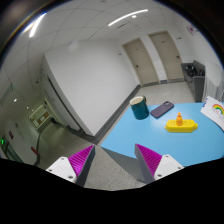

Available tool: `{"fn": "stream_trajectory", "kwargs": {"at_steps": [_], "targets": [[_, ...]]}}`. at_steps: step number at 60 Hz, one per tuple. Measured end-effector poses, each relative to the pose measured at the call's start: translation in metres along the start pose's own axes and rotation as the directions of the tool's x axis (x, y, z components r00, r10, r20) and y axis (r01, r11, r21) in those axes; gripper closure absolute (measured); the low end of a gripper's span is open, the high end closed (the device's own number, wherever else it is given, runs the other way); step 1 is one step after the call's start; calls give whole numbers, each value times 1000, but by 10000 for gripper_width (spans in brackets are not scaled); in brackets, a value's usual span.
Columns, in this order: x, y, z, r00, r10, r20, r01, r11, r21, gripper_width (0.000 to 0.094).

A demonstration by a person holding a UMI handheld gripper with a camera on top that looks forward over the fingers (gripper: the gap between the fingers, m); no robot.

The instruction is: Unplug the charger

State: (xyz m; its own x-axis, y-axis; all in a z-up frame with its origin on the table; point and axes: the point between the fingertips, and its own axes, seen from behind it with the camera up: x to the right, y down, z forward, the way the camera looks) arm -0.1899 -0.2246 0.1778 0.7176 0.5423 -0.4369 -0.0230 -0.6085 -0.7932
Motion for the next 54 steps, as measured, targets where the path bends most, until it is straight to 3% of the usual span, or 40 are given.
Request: {"fn": "stream_trajectory", "kwargs": {"at_steps": [16,36,43,47,50,51,54], "targets": [[71,-15,23,988,33,-151,-30,999,21,106],[250,-48,86,852,22,-523,9,998,58,122],[294,-61,110,797,0,-603,53,996,71,147],[314,-58,126,774,-35,-632,75,997,37,172],[323,-54,136,765,-56,-642,90,996,20,455],[324,-59,139,771,-58,-634,109,993,41,501],[338,-63,130,725,-62,-686,141,988,60,752]]}}
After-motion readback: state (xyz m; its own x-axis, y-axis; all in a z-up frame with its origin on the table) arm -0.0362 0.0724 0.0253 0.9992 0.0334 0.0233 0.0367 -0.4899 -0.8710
